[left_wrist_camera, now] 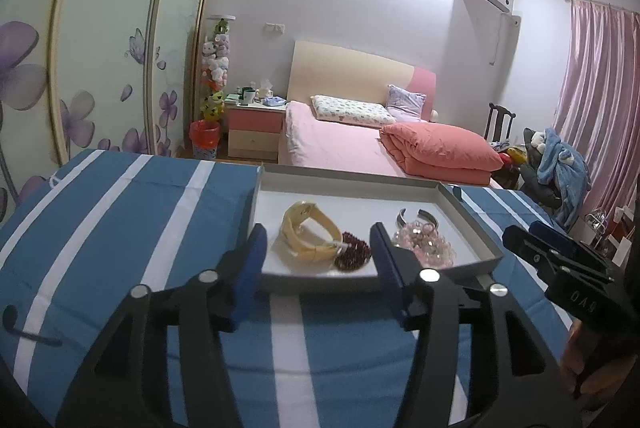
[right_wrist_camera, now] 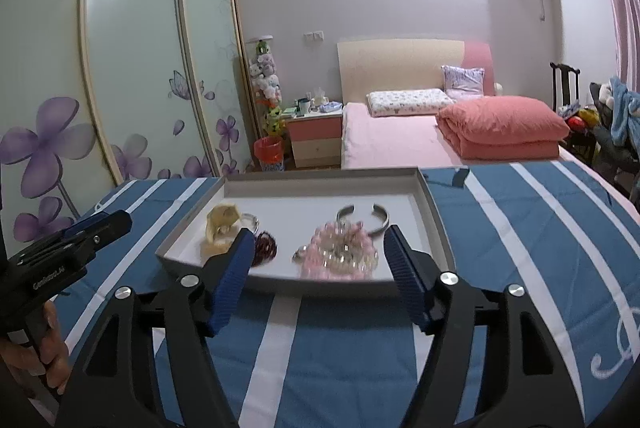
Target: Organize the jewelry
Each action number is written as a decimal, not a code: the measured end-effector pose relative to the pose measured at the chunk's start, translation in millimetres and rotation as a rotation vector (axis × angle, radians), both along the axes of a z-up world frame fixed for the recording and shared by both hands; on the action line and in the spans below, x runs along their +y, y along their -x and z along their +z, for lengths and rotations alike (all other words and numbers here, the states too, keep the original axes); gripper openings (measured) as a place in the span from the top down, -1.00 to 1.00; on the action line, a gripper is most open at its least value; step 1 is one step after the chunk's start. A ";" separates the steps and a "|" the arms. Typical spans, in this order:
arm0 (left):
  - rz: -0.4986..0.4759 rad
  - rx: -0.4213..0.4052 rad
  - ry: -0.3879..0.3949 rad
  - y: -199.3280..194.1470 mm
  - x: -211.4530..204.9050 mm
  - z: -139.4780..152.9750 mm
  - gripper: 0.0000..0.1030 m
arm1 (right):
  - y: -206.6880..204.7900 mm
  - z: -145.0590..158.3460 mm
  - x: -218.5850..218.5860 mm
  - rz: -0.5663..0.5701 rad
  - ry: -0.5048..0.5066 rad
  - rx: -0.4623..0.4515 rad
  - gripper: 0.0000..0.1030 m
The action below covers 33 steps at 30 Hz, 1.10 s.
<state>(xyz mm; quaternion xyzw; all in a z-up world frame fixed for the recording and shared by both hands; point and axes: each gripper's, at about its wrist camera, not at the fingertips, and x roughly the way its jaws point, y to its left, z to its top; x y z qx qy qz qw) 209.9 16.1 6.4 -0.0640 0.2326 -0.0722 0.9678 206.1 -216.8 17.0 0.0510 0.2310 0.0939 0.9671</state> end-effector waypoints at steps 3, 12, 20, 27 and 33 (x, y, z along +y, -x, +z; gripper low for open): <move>0.006 -0.003 -0.011 12.1 0.8 -2.8 -0.19 | 10.4 -2.3 -1.0 -0.004 -0.005 0.010 -0.41; 0.036 -0.039 -0.059 51.1 1.4 -10.4 -0.60 | 42.8 -12.1 -5.4 -0.027 0.007 0.010 -0.76; 0.046 -0.079 -0.072 69.0 -0.8 -9.2 -0.91 | 67.3 -13.5 -1.9 -0.049 0.041 -0.047 -0.97; 0.060 -0.066 -0.073 74.0 -2.4 -13.6 -0.91 | 73.3 -18.0 -6.9 -0.051 0.027 -0.048 -0.97; 0.065 -0.074 -0.082 75.3 -2.3 -13.3 -0.91 | 74.8 -18.7 -8.4 -0.051 0.024 -0.050 -0.97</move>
